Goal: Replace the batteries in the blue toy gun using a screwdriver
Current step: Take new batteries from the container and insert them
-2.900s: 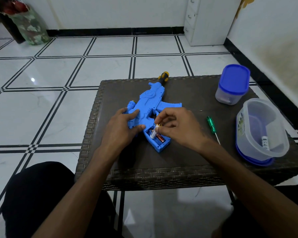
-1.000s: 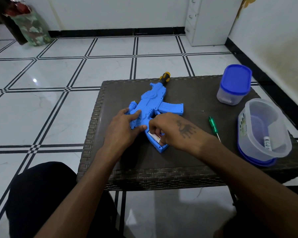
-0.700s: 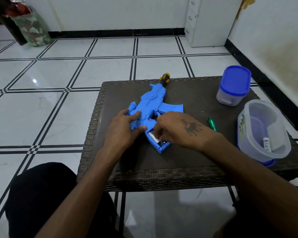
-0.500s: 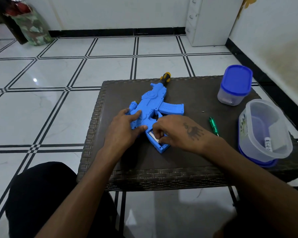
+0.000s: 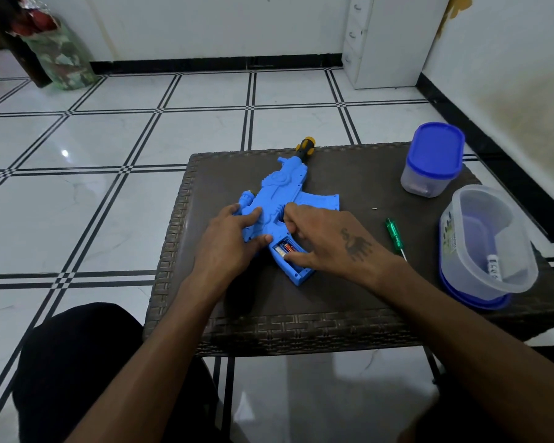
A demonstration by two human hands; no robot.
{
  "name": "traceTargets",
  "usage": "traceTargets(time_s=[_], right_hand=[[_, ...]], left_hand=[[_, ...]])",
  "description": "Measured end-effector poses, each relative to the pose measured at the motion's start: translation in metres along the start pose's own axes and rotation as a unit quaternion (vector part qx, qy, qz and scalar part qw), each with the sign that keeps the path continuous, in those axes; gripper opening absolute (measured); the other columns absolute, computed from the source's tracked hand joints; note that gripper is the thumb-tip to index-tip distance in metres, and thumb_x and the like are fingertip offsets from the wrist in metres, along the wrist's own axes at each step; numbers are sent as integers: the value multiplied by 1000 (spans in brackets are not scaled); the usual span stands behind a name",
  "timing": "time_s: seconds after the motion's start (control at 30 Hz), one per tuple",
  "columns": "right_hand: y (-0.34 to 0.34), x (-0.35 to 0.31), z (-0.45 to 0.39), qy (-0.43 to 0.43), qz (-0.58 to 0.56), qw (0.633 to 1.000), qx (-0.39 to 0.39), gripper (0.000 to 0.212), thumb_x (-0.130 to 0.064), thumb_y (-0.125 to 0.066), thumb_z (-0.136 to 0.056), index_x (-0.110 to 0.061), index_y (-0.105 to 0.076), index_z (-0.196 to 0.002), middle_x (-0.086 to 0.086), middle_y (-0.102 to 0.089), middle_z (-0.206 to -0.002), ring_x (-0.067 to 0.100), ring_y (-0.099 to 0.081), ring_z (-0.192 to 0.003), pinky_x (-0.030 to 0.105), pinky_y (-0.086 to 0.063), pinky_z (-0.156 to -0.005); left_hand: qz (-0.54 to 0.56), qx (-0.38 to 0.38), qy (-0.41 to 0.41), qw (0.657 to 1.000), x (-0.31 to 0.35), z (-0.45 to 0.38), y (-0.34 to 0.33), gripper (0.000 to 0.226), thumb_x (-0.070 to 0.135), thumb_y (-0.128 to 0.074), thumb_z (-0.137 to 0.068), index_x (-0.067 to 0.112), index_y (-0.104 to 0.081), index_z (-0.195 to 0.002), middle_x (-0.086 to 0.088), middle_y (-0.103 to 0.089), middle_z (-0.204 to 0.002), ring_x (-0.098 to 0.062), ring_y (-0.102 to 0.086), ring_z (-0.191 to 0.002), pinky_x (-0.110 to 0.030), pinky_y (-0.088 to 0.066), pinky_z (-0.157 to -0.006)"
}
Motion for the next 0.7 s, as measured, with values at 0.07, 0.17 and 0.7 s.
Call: traceTargets(time_s=[0.07,0.17,0.7], right_hand=[[-2,0,-1,4,13,1000,14,40,-45,-68,-82,-27,-34,-90,-10,-47,-81,11,-46,-71,28,-33,-58],[-6,-3,-6,19,46,998,34,39,-45,-65,-84,-26,-32,-89,-10,-44,-77,11,-42,-67,29,-33,-56],[60,40,35,-160,-66,985,24,15,-32,-71,-86,-25,-59,-82,-10,-61,-74,6,-57,-70,25,-46,-61]], left_hand=[[-3,0,0,1000,1,0,1,63,44,-67,-86,30,-45,-143,-4,-30,-156,-26,-41,-136,-42,-39,-108],[-5,-5,2,1000,2,-1,1,63,44,-68,-86,30,-46,-143,-5,-30,-156,-26,-39,-137,-43,-38,-109],[-17,52,-26,998,12,6,6,58,36,-70,-85,20,-54,-138,-11,-43,-147,-28,-41,-134,-41,-38,-108]])
Point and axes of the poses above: each hand's wrist, its own z-axis away from the middle knuckle, its own y-axis out of the back of the hand, x = y × z, the point moved 4 cm from there along -z, towards the middle knuckle
